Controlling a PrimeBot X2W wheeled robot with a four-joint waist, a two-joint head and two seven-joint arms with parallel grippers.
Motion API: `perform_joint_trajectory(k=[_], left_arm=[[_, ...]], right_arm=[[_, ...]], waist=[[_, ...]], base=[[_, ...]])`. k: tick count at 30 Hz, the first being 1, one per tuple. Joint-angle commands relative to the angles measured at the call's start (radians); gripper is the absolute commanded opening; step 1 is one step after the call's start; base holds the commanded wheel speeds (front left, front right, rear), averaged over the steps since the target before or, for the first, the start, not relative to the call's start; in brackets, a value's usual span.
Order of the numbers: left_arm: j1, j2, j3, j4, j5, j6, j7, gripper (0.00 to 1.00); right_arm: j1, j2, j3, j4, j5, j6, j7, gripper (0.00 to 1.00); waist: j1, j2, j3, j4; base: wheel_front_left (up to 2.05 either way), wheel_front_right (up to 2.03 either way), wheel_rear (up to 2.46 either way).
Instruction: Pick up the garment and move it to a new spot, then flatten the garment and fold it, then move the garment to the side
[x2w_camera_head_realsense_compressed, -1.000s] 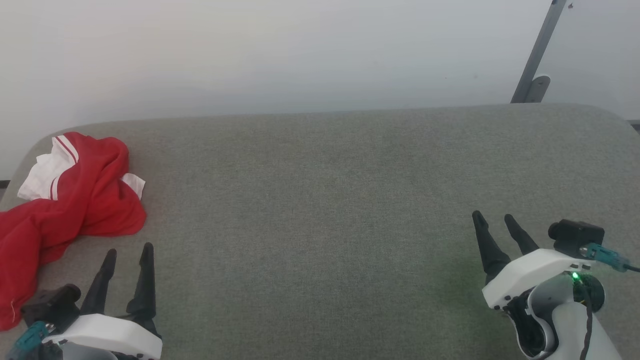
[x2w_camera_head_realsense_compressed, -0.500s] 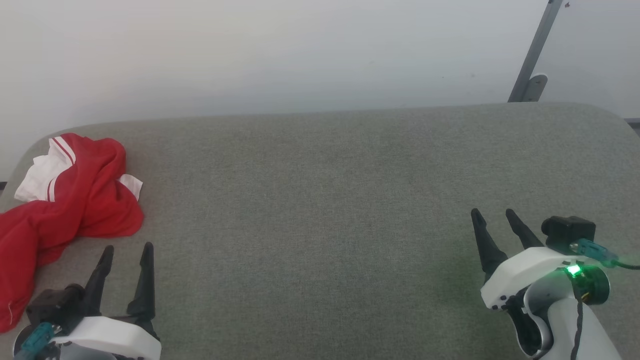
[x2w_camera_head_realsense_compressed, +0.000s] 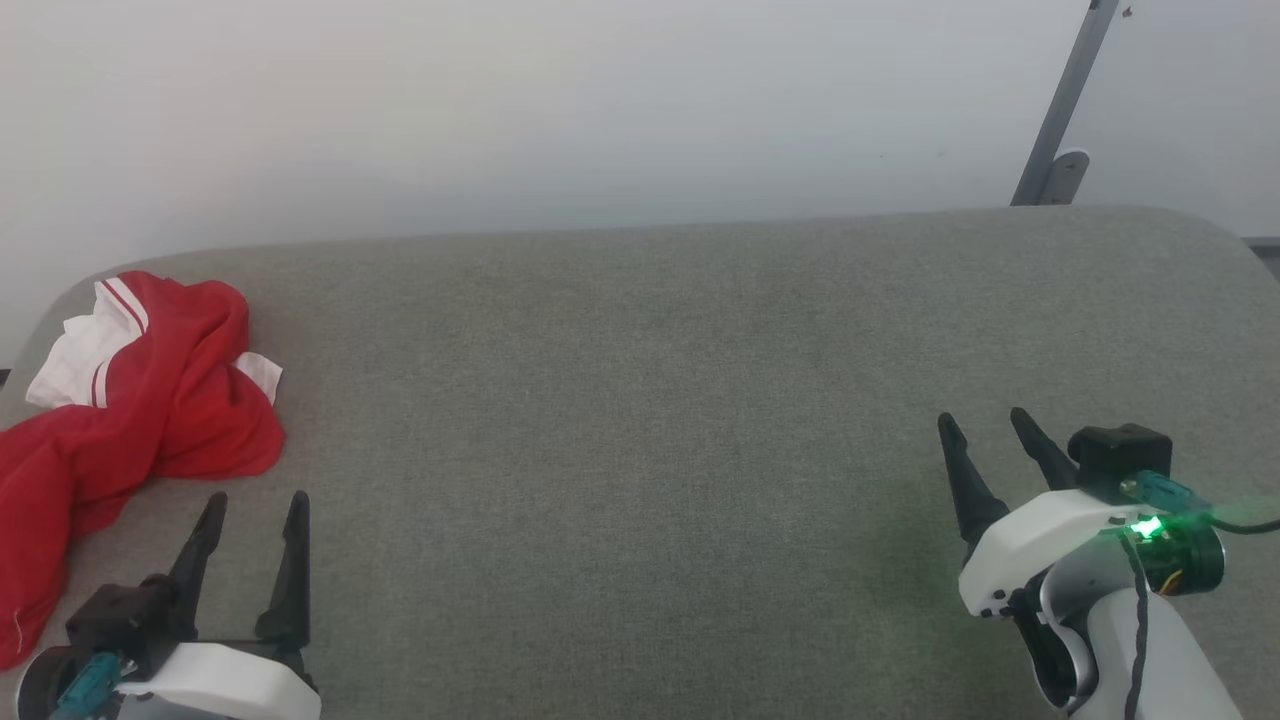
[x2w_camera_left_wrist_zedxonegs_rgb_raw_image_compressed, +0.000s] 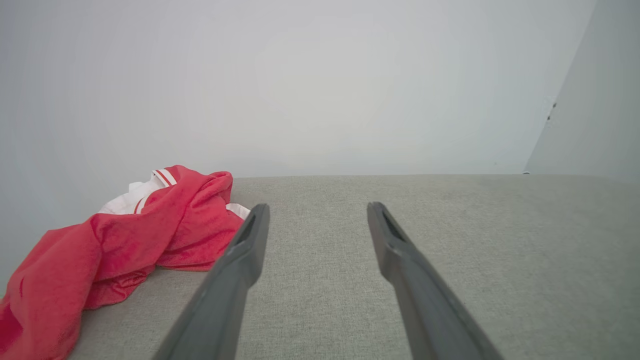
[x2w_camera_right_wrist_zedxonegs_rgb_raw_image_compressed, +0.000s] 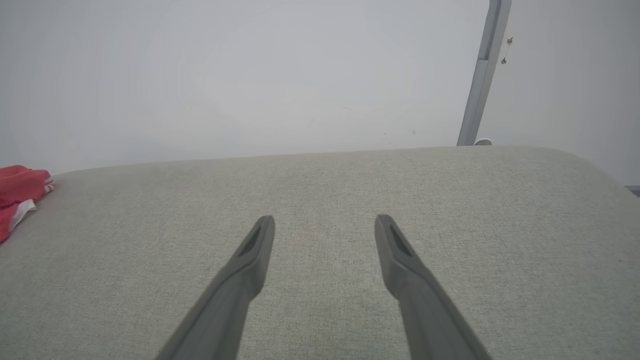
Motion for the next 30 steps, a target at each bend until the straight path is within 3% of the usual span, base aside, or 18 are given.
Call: perform_joint_trajectory(k=[1,7,20,30], left_arm=[[0.008,0.005,0.001,-0.007,0.024,-0.001,-0.009,1.00],[0.015,0.008,0.007,-0.013,0.045,-0.003,-0.019,1.00],[0.005,-0.005,0.035,0.001,-0.022,-0.005,-0.018,1.00],[-0.026,0.016,0.081,0.039,-0.067,0.024,0.005,1.00]], right_arm=[[-0.015,0.000,0.003,-0.001,-0.027,0.000,-0.010,1.00],[-0.017,-0.002,0.003,-0.002,-0.069,0.000,-0.016,1.00],[-0.003,-0.003,-0.013,-0.008,-0.067,0.000,-0.027,1.00],[0.001,-0.015,0.014,-0.013,-0.057,0.000,-0.015,1.00]], waist=[[0.0000,-0.0001,-0.002,-0.001],[0.0000,-0.0001,-0.005,-0.005],[0.0000,-0.0001,-0.008,-0.001],[0.0000,-0.0001,-0.028,0.076]], base=[[0.00,0.00,0.00],[0.00,0.00,0.00],[0.00,0.00,0.00],[0.00,0.00,0.00]])
